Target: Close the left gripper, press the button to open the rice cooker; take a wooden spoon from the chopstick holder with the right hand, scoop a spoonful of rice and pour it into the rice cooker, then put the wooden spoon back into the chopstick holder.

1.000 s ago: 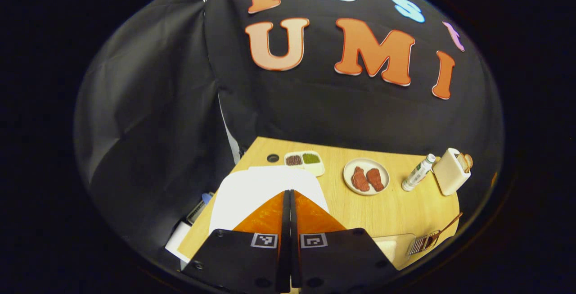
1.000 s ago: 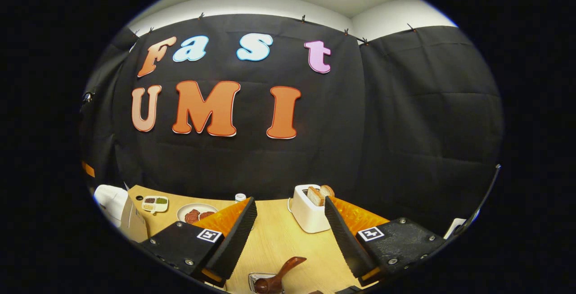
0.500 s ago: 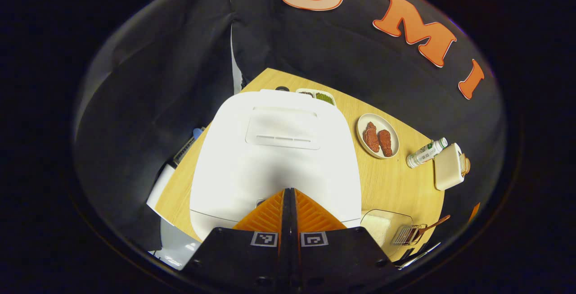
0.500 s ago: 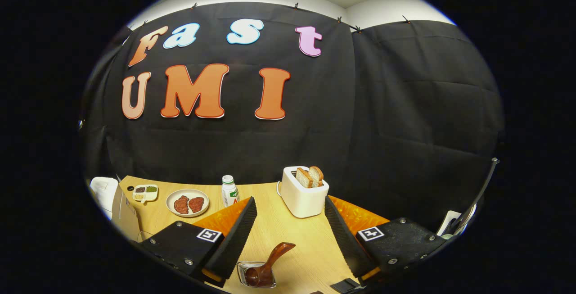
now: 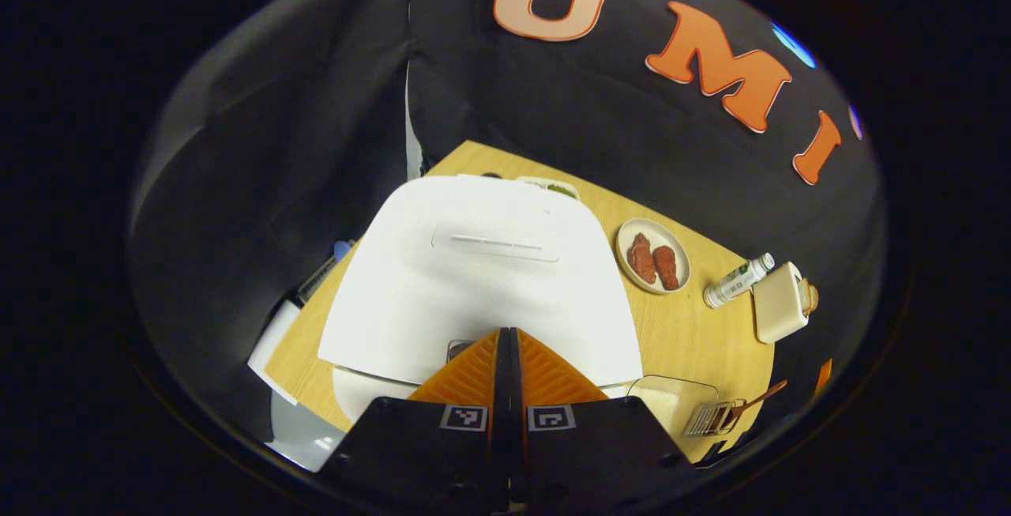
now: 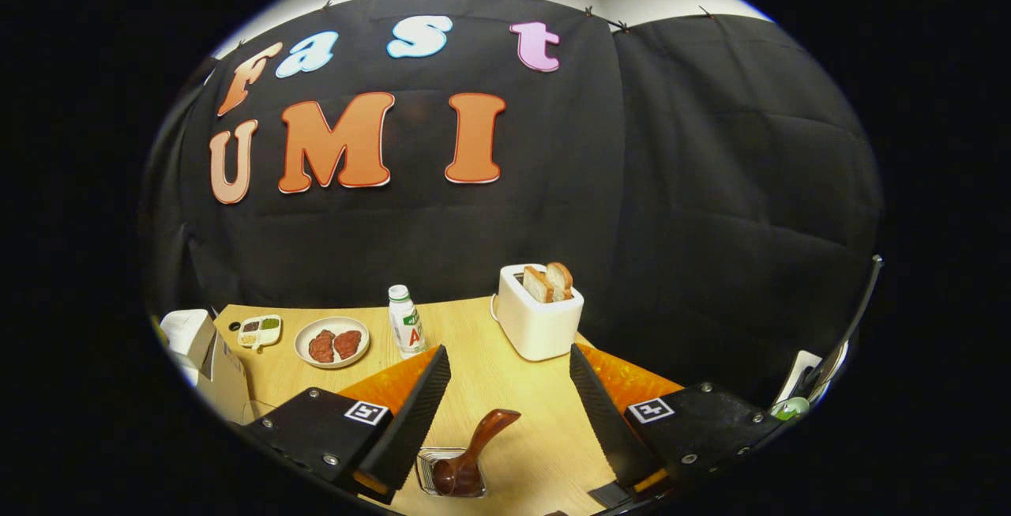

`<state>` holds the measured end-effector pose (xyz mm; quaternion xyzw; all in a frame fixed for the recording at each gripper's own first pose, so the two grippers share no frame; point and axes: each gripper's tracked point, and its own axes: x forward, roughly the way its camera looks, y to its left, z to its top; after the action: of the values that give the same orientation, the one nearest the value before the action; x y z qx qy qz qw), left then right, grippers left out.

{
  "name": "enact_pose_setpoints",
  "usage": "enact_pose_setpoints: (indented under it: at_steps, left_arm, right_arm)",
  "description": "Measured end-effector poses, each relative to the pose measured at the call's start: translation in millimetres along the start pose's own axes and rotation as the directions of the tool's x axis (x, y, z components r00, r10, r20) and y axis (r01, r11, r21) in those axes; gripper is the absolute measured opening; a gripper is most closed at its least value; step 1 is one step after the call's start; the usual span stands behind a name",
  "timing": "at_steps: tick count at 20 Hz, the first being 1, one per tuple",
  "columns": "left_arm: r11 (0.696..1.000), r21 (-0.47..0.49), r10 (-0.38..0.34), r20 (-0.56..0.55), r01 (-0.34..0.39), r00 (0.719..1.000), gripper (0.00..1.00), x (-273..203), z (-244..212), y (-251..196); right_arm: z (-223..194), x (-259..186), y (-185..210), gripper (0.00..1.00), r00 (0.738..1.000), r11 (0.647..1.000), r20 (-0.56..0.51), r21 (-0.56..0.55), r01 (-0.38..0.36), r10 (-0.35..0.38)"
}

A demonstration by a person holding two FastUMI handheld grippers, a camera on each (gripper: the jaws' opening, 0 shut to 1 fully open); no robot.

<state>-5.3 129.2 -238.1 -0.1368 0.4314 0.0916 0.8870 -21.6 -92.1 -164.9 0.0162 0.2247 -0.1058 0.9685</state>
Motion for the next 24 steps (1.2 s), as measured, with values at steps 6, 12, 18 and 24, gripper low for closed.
enact_pose_setpoints:
  at_steps: [6, 12, 18, 24]
  left_arm:
    - [0.985, 0.129, 0.054, 0.383, -0.111, 0.922, 0.05, -58, 88, -13]
    - [0.983, 0.152, 0.014, 0.499, -0.103, 0.866, 0.03, -95, 89, -30]
    - [0.979, 0.177, 0.002, 0.493, -0.102, 0.87, 0.21, -101, 67, -42]
    - [0.967, 0.224, -0.013, 0.507, -0.117, 0.862, 0.58, -108, 55, -55]
  right_arm:
    - [-60, 16, -5, 0.94, 0.984, 0.997, -0.175, 0.075, -0.032, 0.045]
    - [-95, 28, -2, 0.94, 0.951, 0.989, -0.289, 0.125, -0.077, 0.111]
    - [-127, 43, 19, 0.92, 0.907, 0.972, -0.372, 0.193, -0.133, 0.198]
    - [-137, 56, 36, 0.69, 0.874, 0.947, -0.402, 0.274, -0.169, 0.272]
